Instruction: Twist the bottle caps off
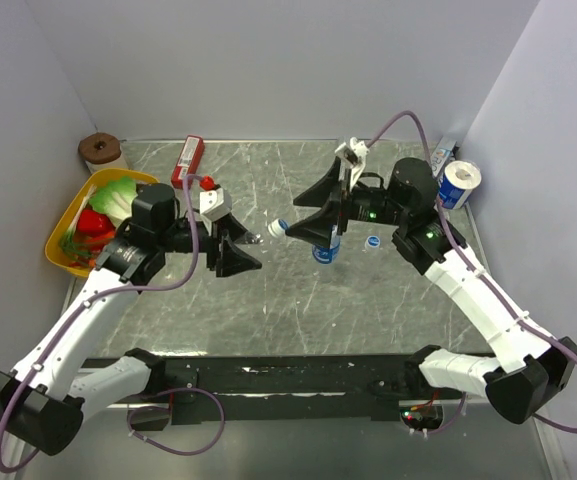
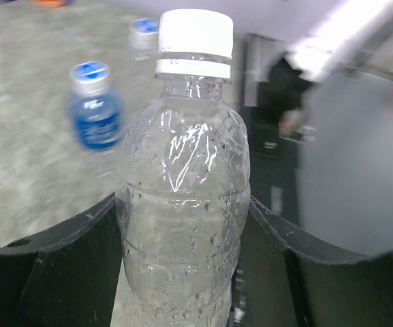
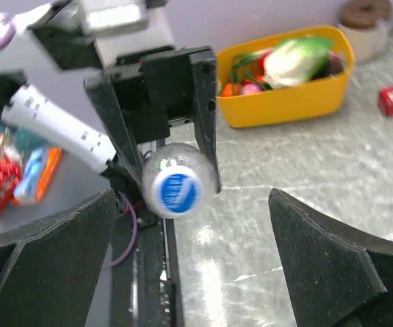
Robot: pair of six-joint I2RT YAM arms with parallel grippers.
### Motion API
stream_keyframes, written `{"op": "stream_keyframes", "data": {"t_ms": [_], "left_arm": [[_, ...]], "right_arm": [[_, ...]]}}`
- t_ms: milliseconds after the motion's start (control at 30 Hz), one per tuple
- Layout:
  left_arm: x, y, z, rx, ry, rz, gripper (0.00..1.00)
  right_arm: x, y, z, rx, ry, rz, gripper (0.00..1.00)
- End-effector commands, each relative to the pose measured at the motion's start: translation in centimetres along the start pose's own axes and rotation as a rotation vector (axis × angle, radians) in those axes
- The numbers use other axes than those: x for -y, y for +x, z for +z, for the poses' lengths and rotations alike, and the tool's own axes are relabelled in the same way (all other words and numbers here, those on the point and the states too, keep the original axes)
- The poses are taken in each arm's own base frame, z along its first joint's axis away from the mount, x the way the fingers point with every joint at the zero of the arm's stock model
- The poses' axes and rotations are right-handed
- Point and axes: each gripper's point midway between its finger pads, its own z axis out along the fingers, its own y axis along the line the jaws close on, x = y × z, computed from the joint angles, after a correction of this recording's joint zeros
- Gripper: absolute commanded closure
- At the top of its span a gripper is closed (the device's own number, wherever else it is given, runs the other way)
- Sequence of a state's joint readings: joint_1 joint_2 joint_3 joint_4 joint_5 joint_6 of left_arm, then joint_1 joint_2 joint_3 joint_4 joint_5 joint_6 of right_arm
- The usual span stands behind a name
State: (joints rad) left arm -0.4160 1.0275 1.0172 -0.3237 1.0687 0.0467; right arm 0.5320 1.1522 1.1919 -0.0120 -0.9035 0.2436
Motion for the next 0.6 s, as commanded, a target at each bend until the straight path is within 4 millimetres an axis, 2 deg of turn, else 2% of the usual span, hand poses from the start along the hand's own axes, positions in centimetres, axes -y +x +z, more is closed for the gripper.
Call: {"op": "stream_keyframes", "data": {"t_ms": [0, 33, 100, 133, 233, 333, 567], "left_arm": [[-4.0, -1.0, -0.1, 0.031, -0.291, 0.061, 0.53], [-5.4, -1.0, -0.4, 0.023, -0.386, 0.062, 0.53], [-5.8, -0.4, 0.1, -0.007, -0.441, 0.067, 0.53], [-6.6, -0.2, -0.1, -0.017, -0.498, 0.066, 0.53], [-7.1, 0.0, -0.1, -0.021, -0.551, 0.064, 0.54], [-7.2, -0.6, -0.5, 0.009, -0.581, 0.069, 0.54], [-7.0, -1.2, -0.9, 0.041, -0.597, 0.086, 0.54]], "right_arm": [[0.3, -4.0, -0.7, 0.082, 0.125, 0.099, 0.0], [1.0, -3.5, -0.5, 0.061, 0.151, 0.148, 0.0], [1.4, -3.9, -0.3, 0.061, 0.176, 0.208, 0.01], [1.8, -3.4, 0.2, 0.046, 0.175, 0.238, 0.01], [3.0, -2.6, 0.8, 0.02, 0.229, 0.278, 0.01], [4.4, -1.8, 1.1, -0.012, 0.291, 0.307, 0.04], [5.3, 0.0, 2.2, -0.055, 0.273, 0.379, 0.12]]}}
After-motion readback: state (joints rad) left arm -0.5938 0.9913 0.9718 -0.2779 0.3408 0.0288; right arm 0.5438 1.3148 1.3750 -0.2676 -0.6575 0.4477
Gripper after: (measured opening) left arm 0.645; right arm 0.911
